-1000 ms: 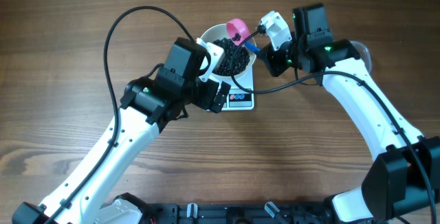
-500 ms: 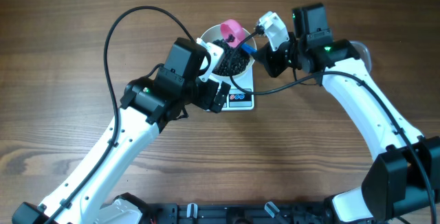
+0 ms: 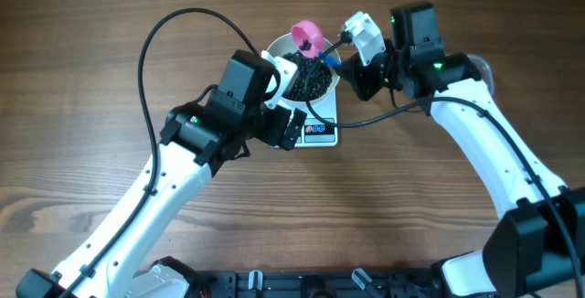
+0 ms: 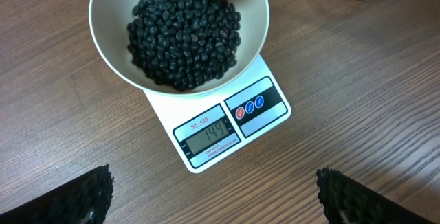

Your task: Scoop item into bowl and weigh 150g on scale

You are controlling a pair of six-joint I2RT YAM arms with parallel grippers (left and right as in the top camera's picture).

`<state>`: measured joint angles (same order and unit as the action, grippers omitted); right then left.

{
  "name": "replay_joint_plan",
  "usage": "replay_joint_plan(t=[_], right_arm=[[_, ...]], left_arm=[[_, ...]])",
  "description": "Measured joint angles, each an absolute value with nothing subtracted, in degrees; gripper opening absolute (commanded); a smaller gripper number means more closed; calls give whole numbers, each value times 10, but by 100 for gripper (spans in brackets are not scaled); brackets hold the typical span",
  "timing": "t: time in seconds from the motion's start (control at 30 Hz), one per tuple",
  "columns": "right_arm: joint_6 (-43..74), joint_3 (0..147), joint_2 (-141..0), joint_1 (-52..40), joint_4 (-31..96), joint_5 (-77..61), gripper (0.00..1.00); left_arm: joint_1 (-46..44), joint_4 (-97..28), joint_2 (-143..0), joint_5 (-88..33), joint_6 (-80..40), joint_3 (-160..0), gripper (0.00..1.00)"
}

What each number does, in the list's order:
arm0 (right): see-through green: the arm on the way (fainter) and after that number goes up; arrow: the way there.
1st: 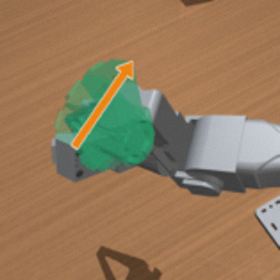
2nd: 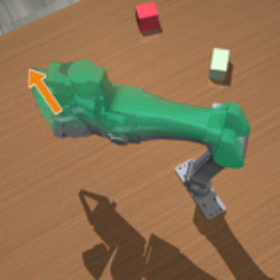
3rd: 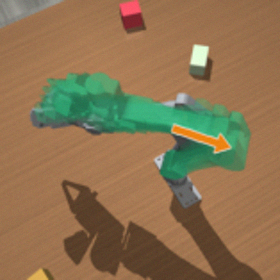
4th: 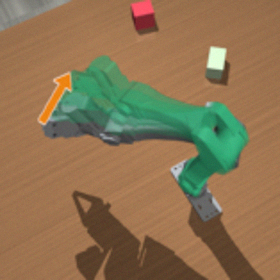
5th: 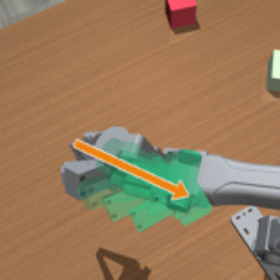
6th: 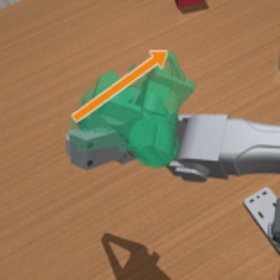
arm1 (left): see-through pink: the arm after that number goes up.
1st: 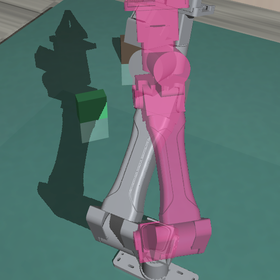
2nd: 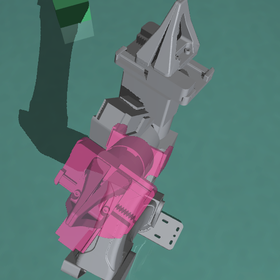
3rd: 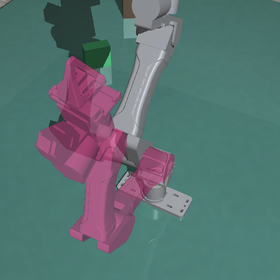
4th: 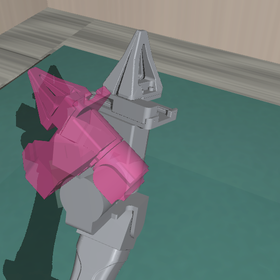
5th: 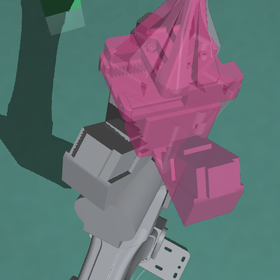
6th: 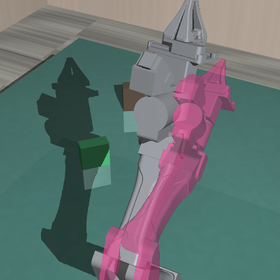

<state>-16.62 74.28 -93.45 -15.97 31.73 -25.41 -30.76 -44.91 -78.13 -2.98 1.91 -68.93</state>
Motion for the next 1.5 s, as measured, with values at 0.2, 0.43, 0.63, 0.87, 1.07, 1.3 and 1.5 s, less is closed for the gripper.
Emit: replay_joint_plan(t=[0.2,0.43,0.63,0.87,1.07,1.3,1.5], right_arm=[[-224,743,-927,-160,351,-220,4],[-224,743,-927,-160,333,-236,4],[-226,743,-927,-160,330,-240,4],[-256,743,-927,-160,314,-237,4],[-248,743,-911,-160,306,-237,4],[-248,743,-898,-160,340,-233,4],[-248,743,-905,-160,324,-230,4]], left_arm=[[-308,-449,-781,-30,19,-689,100],[-308,-449,-781,-30,19,-689,100],[-308,-449,-781,-30,19,-689,100],[-308,-449,-781,-30,19,-689,100],[-308,-449,-781,-30,19,-689,100],[-308,-449,-781,-30,19,-689,100],[-308,-449,-781,-30,19,-689,100]])
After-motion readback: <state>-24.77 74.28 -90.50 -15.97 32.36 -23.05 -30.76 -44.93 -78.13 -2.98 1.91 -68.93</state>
